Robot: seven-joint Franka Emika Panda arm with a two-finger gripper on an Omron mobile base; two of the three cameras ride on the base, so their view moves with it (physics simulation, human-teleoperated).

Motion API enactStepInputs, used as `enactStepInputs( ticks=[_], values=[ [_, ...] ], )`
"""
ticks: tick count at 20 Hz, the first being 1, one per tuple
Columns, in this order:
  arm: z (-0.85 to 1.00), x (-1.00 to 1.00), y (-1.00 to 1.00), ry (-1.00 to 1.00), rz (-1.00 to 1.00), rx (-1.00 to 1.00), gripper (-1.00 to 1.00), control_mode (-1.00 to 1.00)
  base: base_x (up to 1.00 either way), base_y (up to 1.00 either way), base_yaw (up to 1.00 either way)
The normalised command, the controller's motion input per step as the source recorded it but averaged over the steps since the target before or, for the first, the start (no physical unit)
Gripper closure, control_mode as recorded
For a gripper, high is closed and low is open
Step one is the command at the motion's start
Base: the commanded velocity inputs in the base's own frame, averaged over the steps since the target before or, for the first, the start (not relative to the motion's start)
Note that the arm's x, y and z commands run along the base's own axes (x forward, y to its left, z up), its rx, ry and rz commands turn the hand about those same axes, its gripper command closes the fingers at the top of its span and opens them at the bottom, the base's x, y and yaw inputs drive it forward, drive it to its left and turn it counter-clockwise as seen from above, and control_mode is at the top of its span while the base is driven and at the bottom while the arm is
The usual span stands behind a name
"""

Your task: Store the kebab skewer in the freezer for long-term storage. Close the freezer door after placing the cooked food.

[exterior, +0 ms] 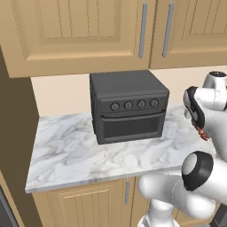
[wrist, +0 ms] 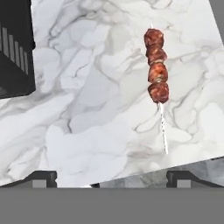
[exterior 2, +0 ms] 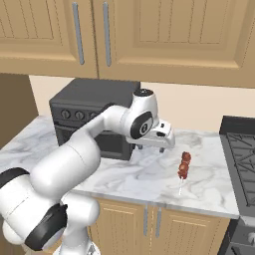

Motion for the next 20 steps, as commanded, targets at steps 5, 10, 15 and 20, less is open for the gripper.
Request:
enactStepInputs(
  ticks=[5,10,15,20],
  values=[
    [-0.40,0.18,-0.71,0.13,0.00,0.00,-1.00,-1.00,0.00,0.00,0.00],
    [-0.46,0.15,-0.46,0.17,0.00,-0.02,-1.00,-1.00,0.00,0.00,0.00],
    [-0.47,0.29,-0.53,0.09,0.08,0.00,-1.00,-1.00,0.00,0.00,0.00],
    [-0.29,0.31,-0.55,0.18,0.04,0.00,-1.00,-1.00,0.00,0.00,0.00]
  ],
)
